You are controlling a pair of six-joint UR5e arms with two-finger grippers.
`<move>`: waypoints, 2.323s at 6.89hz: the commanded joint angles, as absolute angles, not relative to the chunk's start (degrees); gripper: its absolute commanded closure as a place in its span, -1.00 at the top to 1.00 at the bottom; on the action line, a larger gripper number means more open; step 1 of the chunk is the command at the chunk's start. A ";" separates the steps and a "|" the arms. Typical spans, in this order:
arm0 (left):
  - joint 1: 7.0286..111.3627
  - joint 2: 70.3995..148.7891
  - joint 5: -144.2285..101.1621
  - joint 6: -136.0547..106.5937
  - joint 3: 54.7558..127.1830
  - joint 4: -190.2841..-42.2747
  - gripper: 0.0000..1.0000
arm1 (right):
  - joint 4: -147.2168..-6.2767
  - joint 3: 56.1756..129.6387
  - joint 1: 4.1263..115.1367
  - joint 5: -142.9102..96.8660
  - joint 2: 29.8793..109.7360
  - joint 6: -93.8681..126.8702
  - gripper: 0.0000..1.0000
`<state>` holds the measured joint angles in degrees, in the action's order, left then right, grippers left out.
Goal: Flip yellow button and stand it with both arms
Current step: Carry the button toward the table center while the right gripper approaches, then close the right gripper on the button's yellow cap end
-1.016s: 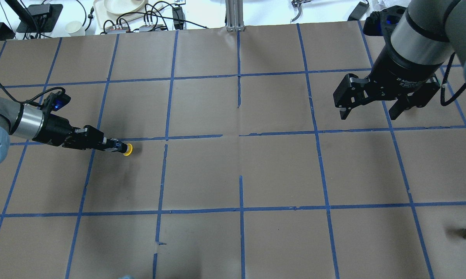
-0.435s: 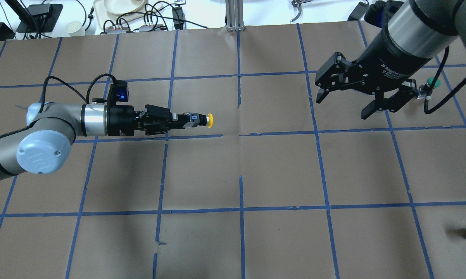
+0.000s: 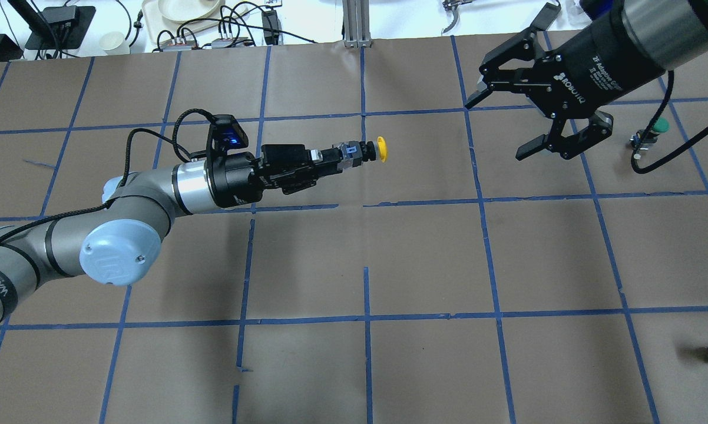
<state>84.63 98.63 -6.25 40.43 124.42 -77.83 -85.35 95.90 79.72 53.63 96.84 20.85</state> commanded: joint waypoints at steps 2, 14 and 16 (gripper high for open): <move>91.84 98.61 -20.01 41.04 124.45 -74.01 -0.95 | -84.99 95.98 79.45 44.86 93.00 22.23 1.00; 92.11 99.41 -20.30 40.87 124.54 -75.15 -0.95 | -84.64 99.58 81.39 37.71 92.81 34.01 0.46; 92.11 99.32 -20.30 40.69 124.63 -75.32 -0.94 | -84.64 99.49 81.39 37.62 92.81 34.01 -0.25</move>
